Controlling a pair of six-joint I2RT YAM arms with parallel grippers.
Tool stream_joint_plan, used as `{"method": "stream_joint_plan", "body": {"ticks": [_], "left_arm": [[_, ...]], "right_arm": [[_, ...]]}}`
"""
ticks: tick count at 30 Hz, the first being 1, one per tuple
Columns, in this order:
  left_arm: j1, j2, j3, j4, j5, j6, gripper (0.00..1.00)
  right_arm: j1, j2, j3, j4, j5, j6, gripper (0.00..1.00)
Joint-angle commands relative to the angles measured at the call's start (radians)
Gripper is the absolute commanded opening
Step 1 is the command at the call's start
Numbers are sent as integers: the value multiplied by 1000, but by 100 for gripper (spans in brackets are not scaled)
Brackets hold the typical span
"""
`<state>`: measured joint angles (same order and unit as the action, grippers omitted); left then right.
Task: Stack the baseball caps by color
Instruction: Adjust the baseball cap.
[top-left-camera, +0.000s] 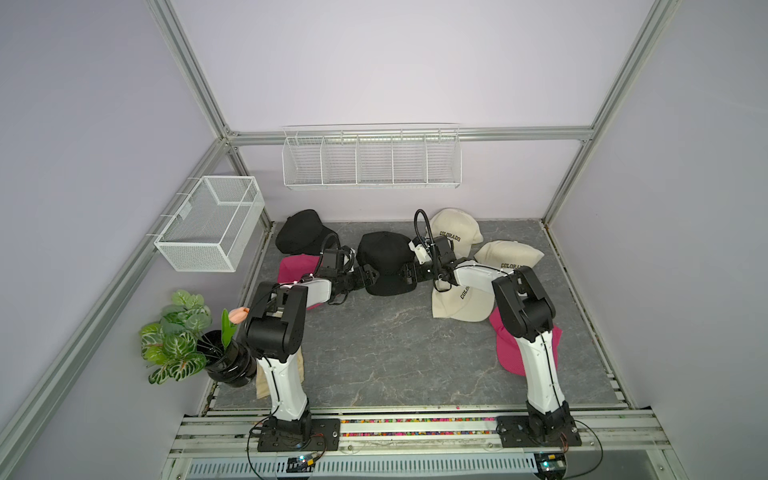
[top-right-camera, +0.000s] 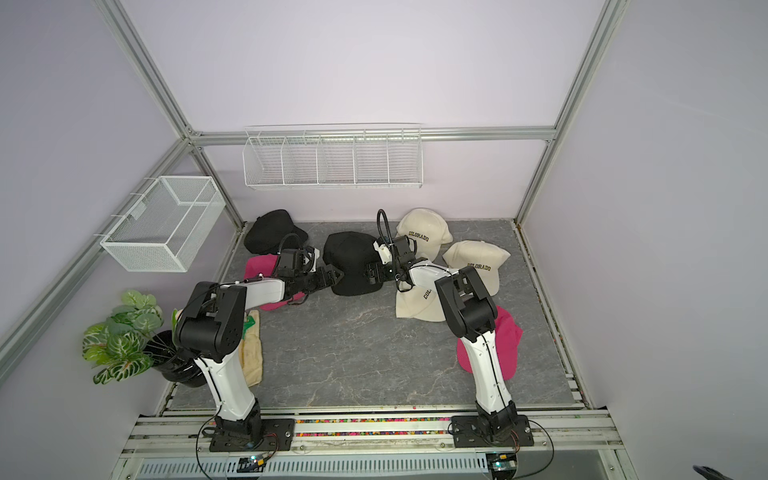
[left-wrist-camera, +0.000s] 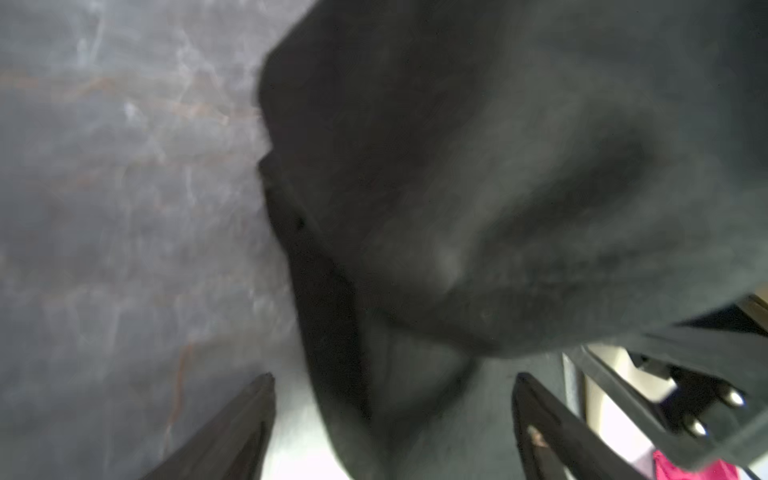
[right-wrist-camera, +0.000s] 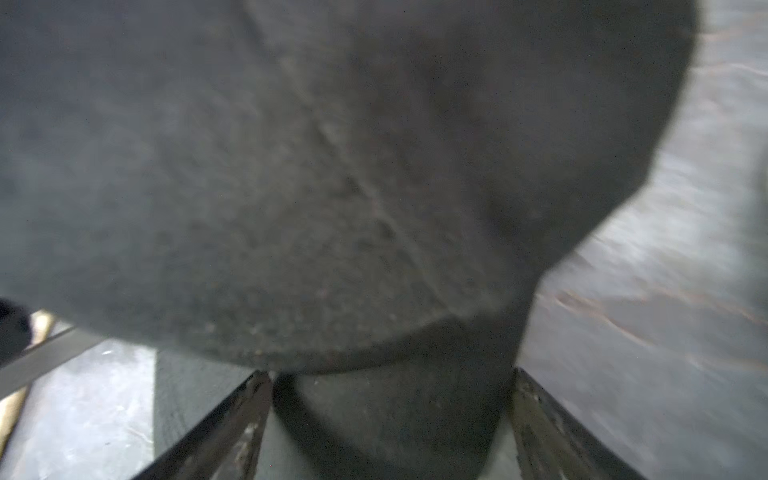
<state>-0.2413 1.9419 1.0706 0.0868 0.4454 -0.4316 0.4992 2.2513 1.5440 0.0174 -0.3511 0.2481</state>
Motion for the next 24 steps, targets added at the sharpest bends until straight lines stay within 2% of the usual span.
{"method": "stream_joint_plan", "body": {"ticks": [1,5,11,13,16,19,24], "left_arm": [[5,52,12,-98,-12,17,82],[5,56,11,-112,-14,31,74],[4,56,29,-158,-36,61,68],[5,51,31,-175,-54,72,68],[4,52,34,-190,-76,74,68],[4,70,54,-216,-82,69,61],[3,75,79,-268,-132,72,49]], "right_arm": [[13,3,4,46,-72,8,89],[29,-38,-16,62,-75,11,90],[54,-55,-13,62,-83,14,90],[59,-64,-19,69,-40,24,90],[58,-41,13,7,91,83,90],[57,-2,54,-89,147,106,91],[77,-30,-5,-107,184,136,92]]}}
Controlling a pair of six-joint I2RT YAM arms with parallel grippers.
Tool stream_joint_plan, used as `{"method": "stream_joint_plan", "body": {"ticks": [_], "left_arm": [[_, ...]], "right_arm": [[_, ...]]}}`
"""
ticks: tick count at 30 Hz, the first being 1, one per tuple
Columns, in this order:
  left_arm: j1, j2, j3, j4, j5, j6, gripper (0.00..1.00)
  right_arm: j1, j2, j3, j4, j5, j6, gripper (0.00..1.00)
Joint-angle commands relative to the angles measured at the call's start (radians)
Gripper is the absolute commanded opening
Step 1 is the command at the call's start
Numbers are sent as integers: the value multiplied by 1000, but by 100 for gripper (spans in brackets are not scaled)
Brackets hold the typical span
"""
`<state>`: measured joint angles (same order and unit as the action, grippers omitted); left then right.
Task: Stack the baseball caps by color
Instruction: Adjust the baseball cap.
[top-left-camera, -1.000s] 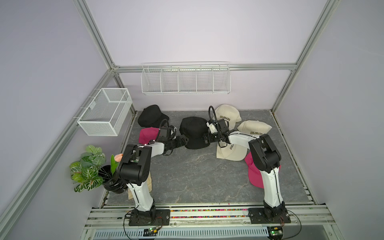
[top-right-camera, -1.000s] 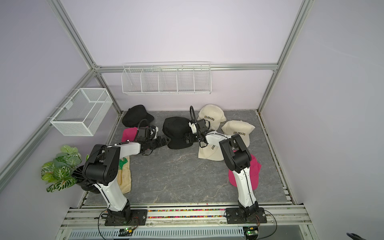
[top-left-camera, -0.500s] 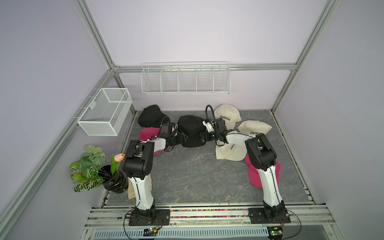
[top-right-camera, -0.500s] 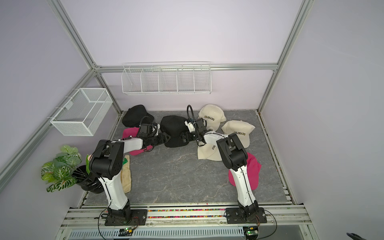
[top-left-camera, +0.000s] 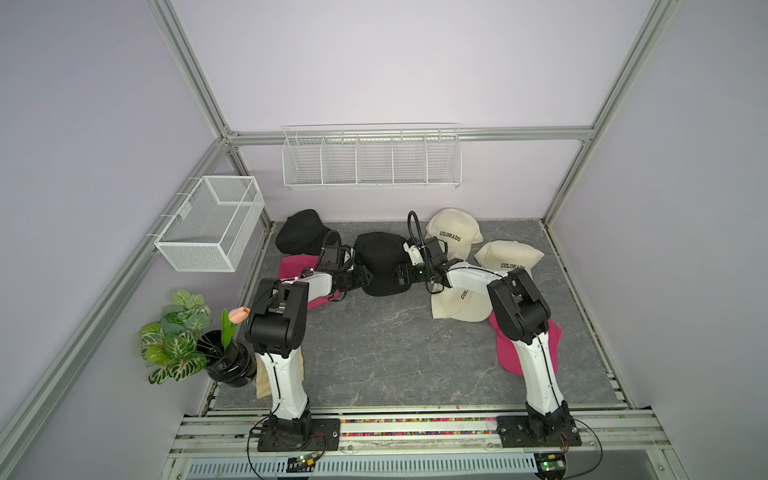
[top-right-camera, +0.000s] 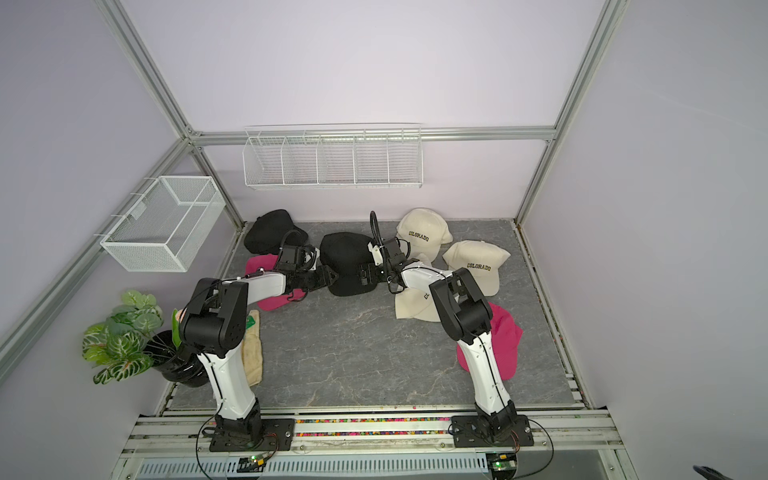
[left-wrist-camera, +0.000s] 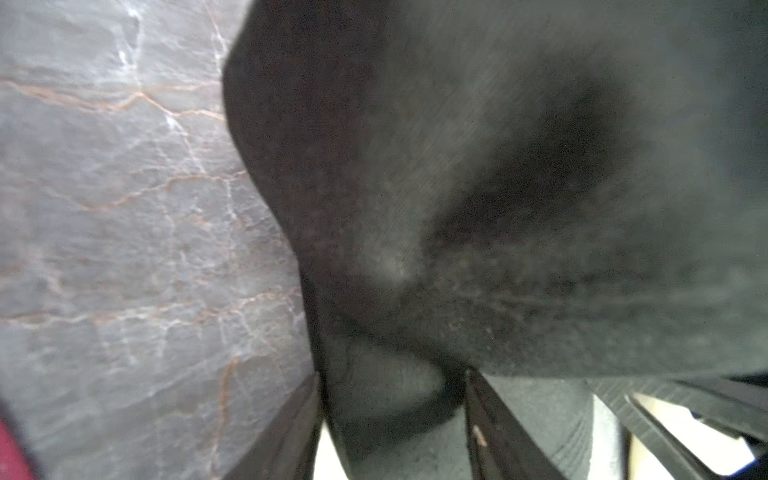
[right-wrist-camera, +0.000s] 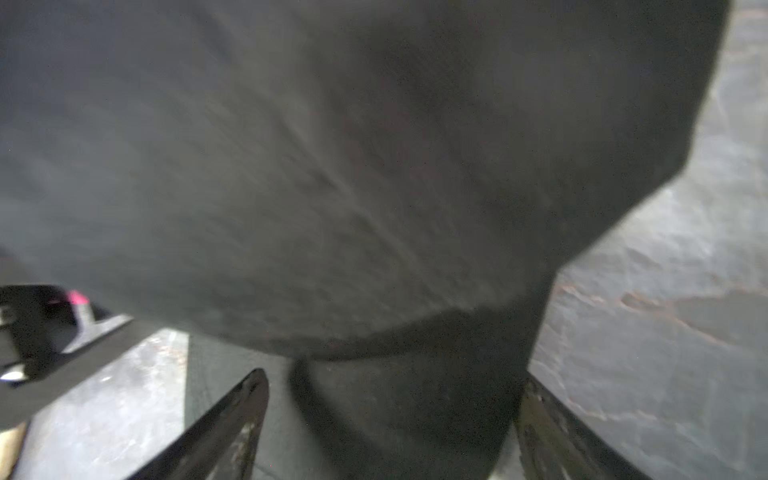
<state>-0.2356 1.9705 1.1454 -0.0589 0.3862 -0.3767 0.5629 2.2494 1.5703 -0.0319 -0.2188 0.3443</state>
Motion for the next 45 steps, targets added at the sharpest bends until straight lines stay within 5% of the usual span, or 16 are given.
{"method": "stream_joint_plan", "body": {"ticks": [1,13,19,27,34,38,45], "left_arm": [[-3,47,6,-124,-73,19,47],[-46,154,189,-303,-54,137,42],[-56,106,204,-342,-113,138,48],[-55,-91,79,-196,-122,-39,60],[-55,-186,-30,92,-209,-285,100],[-54,-173,-1,129,-330,-343,99],[-55,-82,42,304,-461,-537,100]], "right_arm": [[19,-39,-49,-54,52,50,92],[84,-146,-207,90,55,191,92],[70,-206,-242,70,207,194,89],[8,-335,-310,106,241,117,89],[-10,-485,-436,259,313,65,89],[-11,-560,-519,372,348,103,89],[-18,-680,-571,307,412,19,89]]}}
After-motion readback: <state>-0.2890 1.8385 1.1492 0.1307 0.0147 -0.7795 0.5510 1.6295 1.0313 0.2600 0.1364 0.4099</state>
